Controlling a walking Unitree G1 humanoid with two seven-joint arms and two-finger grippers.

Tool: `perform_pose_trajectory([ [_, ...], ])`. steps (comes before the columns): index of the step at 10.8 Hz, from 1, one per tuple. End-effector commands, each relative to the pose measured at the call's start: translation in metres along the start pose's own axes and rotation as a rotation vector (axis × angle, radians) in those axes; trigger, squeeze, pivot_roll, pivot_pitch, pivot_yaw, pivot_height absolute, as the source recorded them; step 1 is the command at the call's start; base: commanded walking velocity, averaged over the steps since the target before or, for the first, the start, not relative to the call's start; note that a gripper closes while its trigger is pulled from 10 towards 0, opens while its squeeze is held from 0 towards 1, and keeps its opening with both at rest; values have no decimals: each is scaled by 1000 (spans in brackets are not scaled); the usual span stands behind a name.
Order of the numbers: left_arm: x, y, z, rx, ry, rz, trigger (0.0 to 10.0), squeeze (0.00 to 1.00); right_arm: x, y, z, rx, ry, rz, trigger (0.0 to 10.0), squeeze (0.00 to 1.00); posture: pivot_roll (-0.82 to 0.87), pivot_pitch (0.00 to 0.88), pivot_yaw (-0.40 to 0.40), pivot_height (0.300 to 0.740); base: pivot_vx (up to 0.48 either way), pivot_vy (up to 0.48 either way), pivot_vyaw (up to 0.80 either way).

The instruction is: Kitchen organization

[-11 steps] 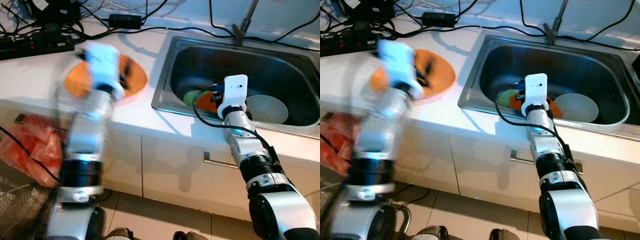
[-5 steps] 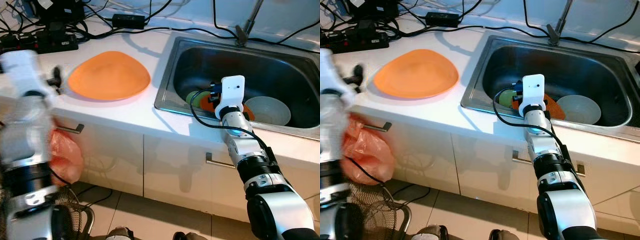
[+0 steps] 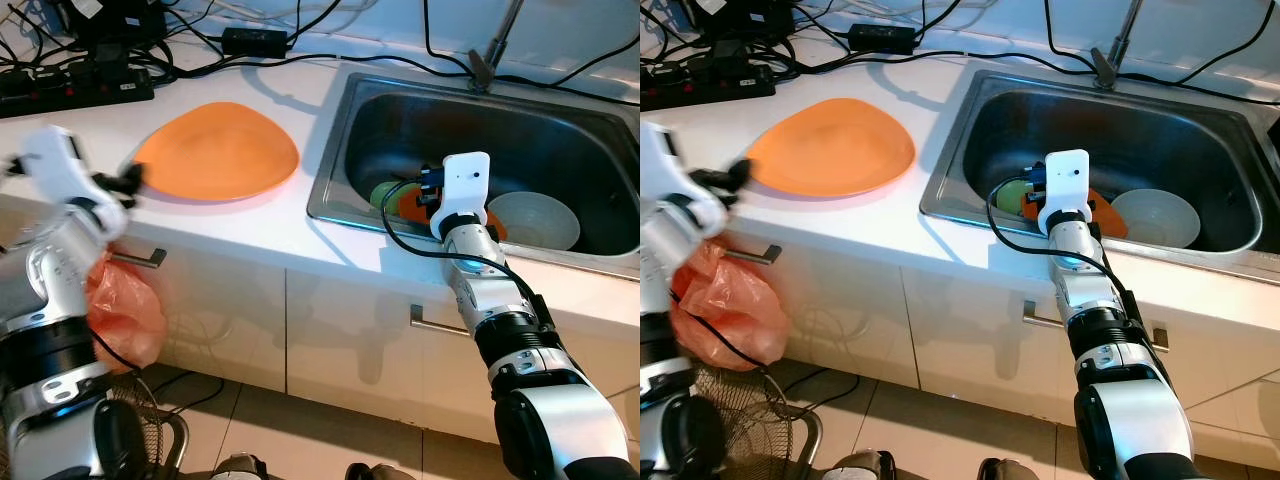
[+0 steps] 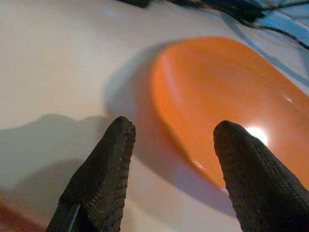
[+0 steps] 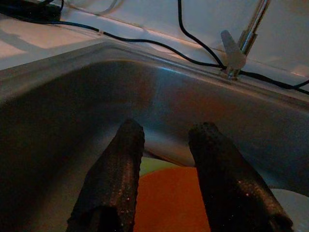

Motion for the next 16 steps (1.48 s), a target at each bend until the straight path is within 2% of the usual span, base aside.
perform_pose_trajectory([
  [1, 0, -1, 6, -30, 20, -18, 10000, 0, -5, 2, 3, -7, -8, -9, 10000, 0, 95, 105, -37, 740, 0, 0, 0],
  [5, 0, -3, 1, 36, 46, -57, 10000, 0, -5, 2, 3, -8, -11, -5, 10000, 0, 93, 96, -31, 740, 0, 0, 0],
  [8, -3, -6, -1, 46, 115, -82, 10000, 0, -3, 2, 1, 0, -13, 0, 10000, 0, 87, 81, -25, 740, 0, 0, 0],
  [9, -8, -9, 3, 32, 132, -99, 10000, 0, -3, 2, 1, 0, -13, 2, 10000, 0, 77, 81, -25, 740, 0, 0, 0],
  [10, -20, -19, 16, -7, 148, -138, 10000, 0, -1, 2, 3, -4, -11, 7, 10000, 0, 72, 81, -25, 740, 0, 0, 0],
  [14, -41, -32, 38, -55, 185, -204, 10000, 0, 0, 3, 6, -13, -13, 12, 10000, 0, 41, 91, -18, 740, 0, 0, 0],
  [16, -60, -45, 60, -86, 203, -252, 10000, 0, -1, 4, 8, -16, -16, 13, 10000, 0, 28, 97, -16, 740, 0, 0, 0],
])
Point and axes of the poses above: a point about 5 cm out from each wrist's last joint towards the gripper, its own y axis pointing back from the gripper into the wrist, its own x axis along the axis of the wrist's last joint, z = x × y, the point moved 4 cm from there along -y, pointing out of the wrist towards the gripper, and after that the axes turned 11 degrees about y, right-handed, at the moved point
